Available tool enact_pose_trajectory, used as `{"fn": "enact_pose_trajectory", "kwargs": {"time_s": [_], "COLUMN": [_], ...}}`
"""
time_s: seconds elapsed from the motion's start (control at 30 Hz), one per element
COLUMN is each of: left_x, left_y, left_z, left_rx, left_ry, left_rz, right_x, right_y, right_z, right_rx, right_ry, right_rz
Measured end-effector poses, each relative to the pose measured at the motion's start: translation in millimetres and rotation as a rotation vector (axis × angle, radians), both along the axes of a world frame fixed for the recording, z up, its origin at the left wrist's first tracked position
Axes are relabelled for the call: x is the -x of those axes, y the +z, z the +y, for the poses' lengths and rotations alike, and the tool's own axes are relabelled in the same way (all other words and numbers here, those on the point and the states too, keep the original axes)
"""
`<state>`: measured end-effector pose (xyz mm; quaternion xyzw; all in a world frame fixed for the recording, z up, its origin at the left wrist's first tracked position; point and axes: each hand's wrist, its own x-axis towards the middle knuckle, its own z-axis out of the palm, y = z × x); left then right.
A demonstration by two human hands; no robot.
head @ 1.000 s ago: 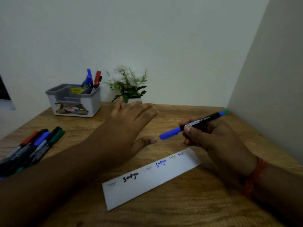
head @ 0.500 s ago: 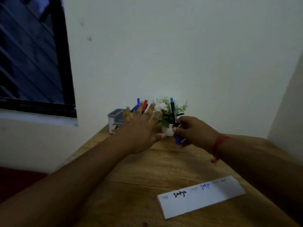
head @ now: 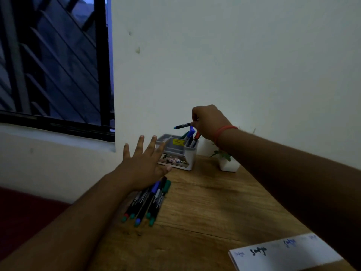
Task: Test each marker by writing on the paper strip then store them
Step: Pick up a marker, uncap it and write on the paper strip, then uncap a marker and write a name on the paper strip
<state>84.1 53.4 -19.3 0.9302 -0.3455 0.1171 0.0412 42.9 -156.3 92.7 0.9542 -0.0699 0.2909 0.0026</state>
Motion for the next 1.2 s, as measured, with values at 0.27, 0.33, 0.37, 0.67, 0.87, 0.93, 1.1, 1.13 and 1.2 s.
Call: {"fn": "enact_pose_trajectory", "kwargs": {"time_s": [0.27,0.33,0.37,0.67,0.87,0.93,1.1,1.13,1.2], "left_x": [-6.6,-5.4,-4.7,1.3,10.2,11.9,18.6,20.2,22.6], "left_y": [0.6,1.2,1.6,11.2,21.0,21.4,16.4,15.2,13.5], "left_z": [0.9,0.5,0.6,6.9,14.2,14.2,5.6,3.0,-2.0], "left_rx": [-0.023,-0.032,-0.036,-0.016,0.082,0.038,-0.062,-0.087,-0.142], "left_ry": [-0.03,-0.039,-0.043,-0.288,-0.461,-0.477,-0.515,-0.522,-0.535], "left_rz": [0.042,0.052,0.056,0.188,0.348,0.372,0.27,0.223,0.162], "right_x": [-41.9,-47.7,-49.9,-25.0,20.9,36.5,64.7,68.6,76.1], "right_y": [-5.2,-7.0,-8.1,-3.6,-33.0,-42.3,-54.2,-55.3,-57.1], "right_z": [3.2,4.0,3.8,-14.0,-12.8,-9.1,-5.2,-5.4,-7.0], "right_rx": [0.234,0.242,0.244,0.258,0.288,0.292,0.252,0.247,0.235], "right_ry": [-0.033,-0.027,-0.023,0.051,0.169,0.205,0.255,0.256,0.249], "right_rz": [0.181,0.222,0.239,-0.05,-0.041,-0.02,0.013,0.015,0.028]}}
